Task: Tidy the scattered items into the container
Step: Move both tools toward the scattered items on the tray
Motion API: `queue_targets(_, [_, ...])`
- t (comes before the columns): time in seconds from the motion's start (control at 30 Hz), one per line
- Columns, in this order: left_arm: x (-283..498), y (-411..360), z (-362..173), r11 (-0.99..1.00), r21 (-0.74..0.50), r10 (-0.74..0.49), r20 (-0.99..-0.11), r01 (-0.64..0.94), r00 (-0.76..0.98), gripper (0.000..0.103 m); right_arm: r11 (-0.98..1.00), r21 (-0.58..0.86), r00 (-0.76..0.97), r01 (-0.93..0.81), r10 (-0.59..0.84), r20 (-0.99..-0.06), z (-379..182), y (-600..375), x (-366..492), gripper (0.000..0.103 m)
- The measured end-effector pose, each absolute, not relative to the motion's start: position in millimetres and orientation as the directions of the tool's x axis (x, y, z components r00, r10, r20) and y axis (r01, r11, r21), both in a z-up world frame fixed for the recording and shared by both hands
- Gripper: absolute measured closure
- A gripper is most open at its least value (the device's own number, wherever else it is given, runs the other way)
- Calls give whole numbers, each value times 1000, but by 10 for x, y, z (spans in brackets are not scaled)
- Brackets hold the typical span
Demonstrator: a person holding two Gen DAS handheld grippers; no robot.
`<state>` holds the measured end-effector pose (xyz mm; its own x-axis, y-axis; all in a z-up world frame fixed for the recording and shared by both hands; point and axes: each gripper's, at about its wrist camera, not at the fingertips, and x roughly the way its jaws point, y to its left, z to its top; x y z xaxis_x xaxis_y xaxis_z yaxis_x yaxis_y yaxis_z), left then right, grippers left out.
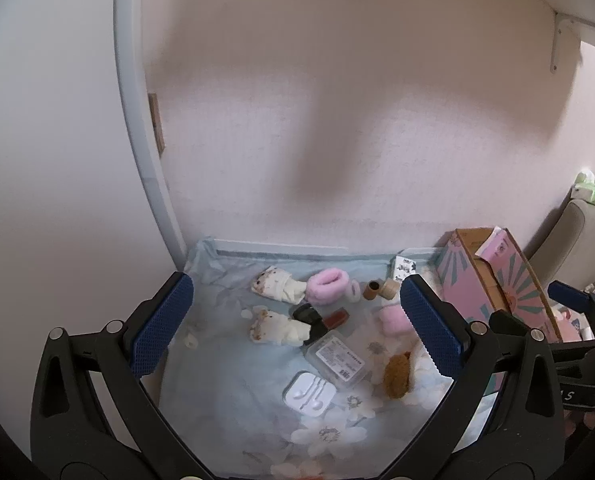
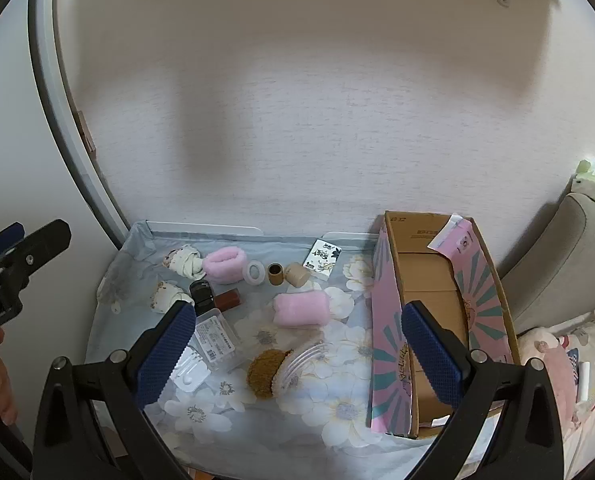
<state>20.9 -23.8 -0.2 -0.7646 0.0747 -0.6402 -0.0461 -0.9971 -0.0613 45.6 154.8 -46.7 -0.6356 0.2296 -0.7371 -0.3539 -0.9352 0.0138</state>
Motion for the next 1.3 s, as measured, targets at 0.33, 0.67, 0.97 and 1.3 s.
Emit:
queue_targets(0.33, [187,-323,-51,-998,-59,49,-642,-13,-765,0,-936,23,-635,-350,220,-741,-489,1536,439,1])
queue_targets(0.67, [173,-445,-71,-998,-65,36,-637,8,-770,0,-935,41,-637,-351,207,-742,-512,1569,428,1])
queue_targets(0.97, [157,-443,-110,-996,-89,71,-643,-17,-763,0,-941,52,-634,-335,184,-751,-551,1613,401,1])
queue_targets(1.3, [166,-419,-93,-996,-83,74,-636,-27,-768,0,-946,59,-637,-319,168,-752,-579,1613,368,1])
